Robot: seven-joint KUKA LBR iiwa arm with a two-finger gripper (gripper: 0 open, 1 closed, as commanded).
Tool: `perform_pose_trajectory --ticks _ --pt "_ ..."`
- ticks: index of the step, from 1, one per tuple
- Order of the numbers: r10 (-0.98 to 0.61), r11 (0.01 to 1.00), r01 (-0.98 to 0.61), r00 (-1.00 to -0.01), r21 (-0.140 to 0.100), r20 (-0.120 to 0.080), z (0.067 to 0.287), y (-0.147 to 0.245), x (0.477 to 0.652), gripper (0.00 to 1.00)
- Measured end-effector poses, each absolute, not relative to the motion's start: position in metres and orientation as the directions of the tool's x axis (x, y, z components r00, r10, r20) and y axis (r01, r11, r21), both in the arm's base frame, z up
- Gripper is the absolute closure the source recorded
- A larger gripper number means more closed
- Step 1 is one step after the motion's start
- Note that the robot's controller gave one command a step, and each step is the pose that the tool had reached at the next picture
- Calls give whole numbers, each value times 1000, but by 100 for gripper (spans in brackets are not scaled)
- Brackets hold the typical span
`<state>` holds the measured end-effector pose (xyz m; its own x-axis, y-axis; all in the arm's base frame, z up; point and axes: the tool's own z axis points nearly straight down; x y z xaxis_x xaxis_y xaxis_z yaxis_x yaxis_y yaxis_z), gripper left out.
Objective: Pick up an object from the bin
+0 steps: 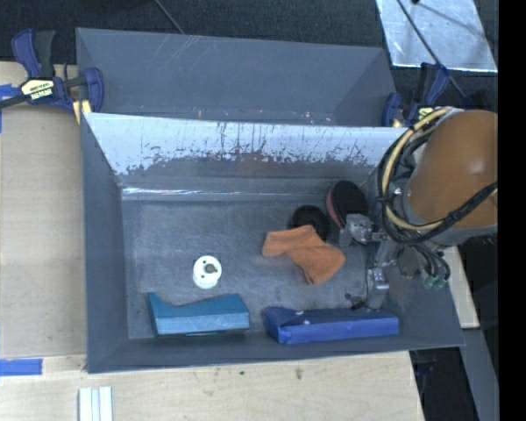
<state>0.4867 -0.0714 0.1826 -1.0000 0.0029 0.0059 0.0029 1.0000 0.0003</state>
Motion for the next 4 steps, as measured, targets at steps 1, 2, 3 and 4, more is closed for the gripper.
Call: perform_pose_trajectory --ticks 1,2,3,4 --pt "0 1000 0 -1000 -1 -3 187 -71 489 0" --pt "-93 996 -93 -996 0 -2 117 -53 513 100" --pt "-93 996 -93 -996 -1 -2 117 -53 513 100" --pt "-94 996 -94 -996 0 -1 118 -53 512 100"
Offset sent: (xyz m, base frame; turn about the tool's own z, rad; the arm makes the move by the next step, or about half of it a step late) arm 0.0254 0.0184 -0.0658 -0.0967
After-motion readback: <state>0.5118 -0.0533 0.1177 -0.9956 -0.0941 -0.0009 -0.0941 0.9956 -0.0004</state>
